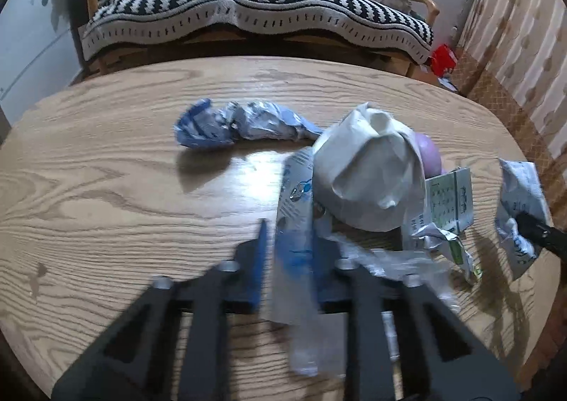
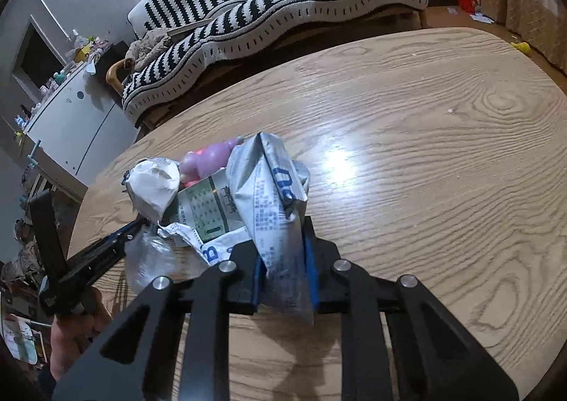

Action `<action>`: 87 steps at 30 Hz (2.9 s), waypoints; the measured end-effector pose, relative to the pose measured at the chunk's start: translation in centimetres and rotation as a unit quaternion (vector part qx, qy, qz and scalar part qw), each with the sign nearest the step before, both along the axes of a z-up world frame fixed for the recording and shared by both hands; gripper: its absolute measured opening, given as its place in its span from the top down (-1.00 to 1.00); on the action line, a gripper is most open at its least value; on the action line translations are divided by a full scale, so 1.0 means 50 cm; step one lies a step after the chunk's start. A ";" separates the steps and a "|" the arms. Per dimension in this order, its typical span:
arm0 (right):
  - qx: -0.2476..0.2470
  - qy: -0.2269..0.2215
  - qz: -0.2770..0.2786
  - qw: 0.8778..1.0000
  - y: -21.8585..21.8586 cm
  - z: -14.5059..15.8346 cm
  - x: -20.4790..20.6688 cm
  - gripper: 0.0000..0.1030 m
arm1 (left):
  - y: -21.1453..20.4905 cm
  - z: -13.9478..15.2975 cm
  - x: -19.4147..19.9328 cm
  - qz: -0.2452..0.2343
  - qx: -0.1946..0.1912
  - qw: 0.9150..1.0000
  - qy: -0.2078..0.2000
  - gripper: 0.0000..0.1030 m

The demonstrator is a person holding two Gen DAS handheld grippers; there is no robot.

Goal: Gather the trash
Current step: 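Grasp the white-blue plastic strip with left tool while right tool grasps white printed bag, then carry strip and printed bag over the bin and open both tools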

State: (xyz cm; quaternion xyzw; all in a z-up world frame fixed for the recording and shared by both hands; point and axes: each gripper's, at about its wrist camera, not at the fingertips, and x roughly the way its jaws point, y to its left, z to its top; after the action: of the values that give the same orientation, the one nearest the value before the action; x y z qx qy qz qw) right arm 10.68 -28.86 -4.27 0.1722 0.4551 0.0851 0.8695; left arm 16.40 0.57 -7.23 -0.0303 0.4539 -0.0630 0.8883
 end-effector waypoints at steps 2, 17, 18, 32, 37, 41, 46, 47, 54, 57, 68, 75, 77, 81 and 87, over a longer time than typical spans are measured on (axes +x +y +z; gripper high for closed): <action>-0.004 -0.006 -0.002 1.000 -0.007 0.007 -0.005 0.62 | 0.015 0.015 -0.008 0.012 0.003 1.000 -0.011 0.84; -0.049 -0.042 -0.018 0.998 -0.077 0.054 -0.076 0.62 | 0.065 0.156 -0.083 0.081 -0.002 0.991 -0.103 0.93; -0.052 -0.042 -0.019 0.998 -0.082 0.055 -0.081 0.62 | 0.046 0.157 -0.087 0.069 -0.002 0.993 -0.100 0.93; -0.107 -0.032 -0.099 0.989 -0.297 0.066 -0.253 0.62 | -0.345 0.155 -0.189 -0.139 -0.020 0.987 -0.075 0.92; -0.118 -0.027 -0.152 0.981 -0.421 0.051 -0.347 0.62 | -0.532 0.143 -0.248 -0.216 -0.030 0.974 -0.064 0.93; -0.117 -0.015 -0.204 0.972 -0.536 0.030 -0.430 0.62 | -0.664 0.131 -0.298 -0.271 -0.032 0.960 -0.061 0.93; -0.109 0.000 -0.278 0.954 -0.682 -0.001 -0.547 0.62 | -0.831 0.099 -0.377 -0.348 -0.034 0.935 -0.058 0.93; -0.102 0.005 -0.292 0.951 -0.710 -0.010 -0.571 0.62 | -0.857 0.093 -0.389 -0.360 -0.036 0.931 -0.056 0.93; -0.082 0.025 -0.347 0.934 -0.818 -0.049 -0.672 0.62 | -1.039 0.024 -0.460 -0.435 -0.044 0.899 -0.021 0.92; -0.078 0.034 -0.359 0.929 -0.843 -0.063 -0.705 0.62 | -1.104 -0.015 -0.486 -0.464 -0.040 0.885 -0.006 0.92; -0.064 0.051 -0.390 0.917 -0.900 -0.095 -0.755 0.62 | -1.215 -0.100 -0.513 -0.516 -0.018 0.856 0.021 0.91; -0.064 0.056 -0.385 0.919 -0.897 -0.101 -0.736 0.62 | -1.229 -0.106 -0.527 -0.513 -0.001 0.858 0.012 -0.79; -0.063 0.058 -0.384 0.919 -0.896 -0.103 -0.732 0.62 | -1.223 -0.091 -0.532 -0.511 0.000 0.860 -0.010 -0.80; -0.061 0.061 -0.386 0.918 -0.899 -0.105 -0.731 0.62 | -1.216 -0.090 -0.538 -0.517 -0.002 0.856 -0.003 -0.80; -0.054 0.074 -0.379 0.921 -0.903 -0.116 -0.719 0.56 | -1.193 -0.065 -0.533 -0.515 -0.016 0.857 -0.006 -0.80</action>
State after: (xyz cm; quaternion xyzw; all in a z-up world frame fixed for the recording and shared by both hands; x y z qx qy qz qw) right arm -25.25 -74.01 -10.08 0.2909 0.4228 -0.2886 0.8083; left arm -10.23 -59.07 -10.48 0.1937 0.3981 -0.5193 0.7310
